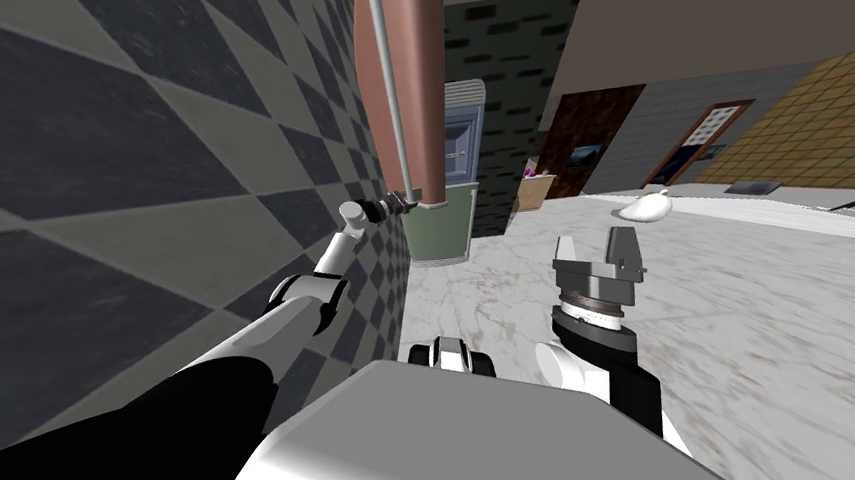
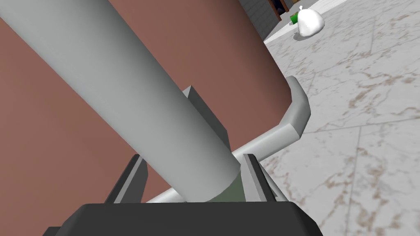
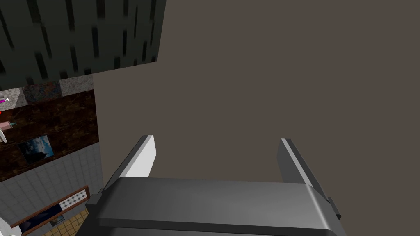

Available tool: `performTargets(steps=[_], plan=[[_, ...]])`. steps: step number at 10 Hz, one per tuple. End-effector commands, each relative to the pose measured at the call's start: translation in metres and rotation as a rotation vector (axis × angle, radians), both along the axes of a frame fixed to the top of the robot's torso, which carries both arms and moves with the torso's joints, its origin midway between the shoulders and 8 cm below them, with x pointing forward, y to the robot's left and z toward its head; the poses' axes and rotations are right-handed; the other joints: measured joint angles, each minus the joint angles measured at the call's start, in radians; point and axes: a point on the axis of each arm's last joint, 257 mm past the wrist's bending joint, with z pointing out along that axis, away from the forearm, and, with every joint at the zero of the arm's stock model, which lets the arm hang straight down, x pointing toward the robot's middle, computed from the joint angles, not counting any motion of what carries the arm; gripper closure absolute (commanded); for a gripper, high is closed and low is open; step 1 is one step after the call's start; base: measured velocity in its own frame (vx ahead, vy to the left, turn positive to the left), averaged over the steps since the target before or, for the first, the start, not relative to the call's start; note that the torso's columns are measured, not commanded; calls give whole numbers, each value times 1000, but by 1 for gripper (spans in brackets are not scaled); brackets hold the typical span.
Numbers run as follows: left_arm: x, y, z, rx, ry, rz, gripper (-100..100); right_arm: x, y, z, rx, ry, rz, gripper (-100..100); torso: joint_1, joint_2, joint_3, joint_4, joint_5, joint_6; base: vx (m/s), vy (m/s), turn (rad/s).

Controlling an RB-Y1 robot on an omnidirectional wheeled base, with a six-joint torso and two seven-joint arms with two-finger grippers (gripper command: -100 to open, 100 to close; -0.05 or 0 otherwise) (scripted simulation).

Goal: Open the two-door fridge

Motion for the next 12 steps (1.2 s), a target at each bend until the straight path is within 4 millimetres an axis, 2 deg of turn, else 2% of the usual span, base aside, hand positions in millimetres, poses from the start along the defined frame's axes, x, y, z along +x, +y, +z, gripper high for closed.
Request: performTargets(steps=[1,5,6,7,12], plan=[[-6,4,17,1,-1,-13,-100,0,0,0,1,0,0,0,2,-1,-5,3,-6,-4,50,-110,86],[-23,14,56,5,0,-40,-100,0,0,0,1,0,0,0,-3,-2,-1,-4,-1,3,61,-80,68],[-21,13,48,4,-1,-34,-100,0,0,0,1,0,0,0,-3,-1,0,-3,0,3,31,-30,16],[-22,13,49,4,0,-37,0,0,0,0,1,0,0,0,-2,0,0,-3,0,3,6,-6,-3],[-22,13,49,4,0,-37,0,0,0,0,0,0,0,0,-4,-2,-1,-4,-1,3,0,0,0]])
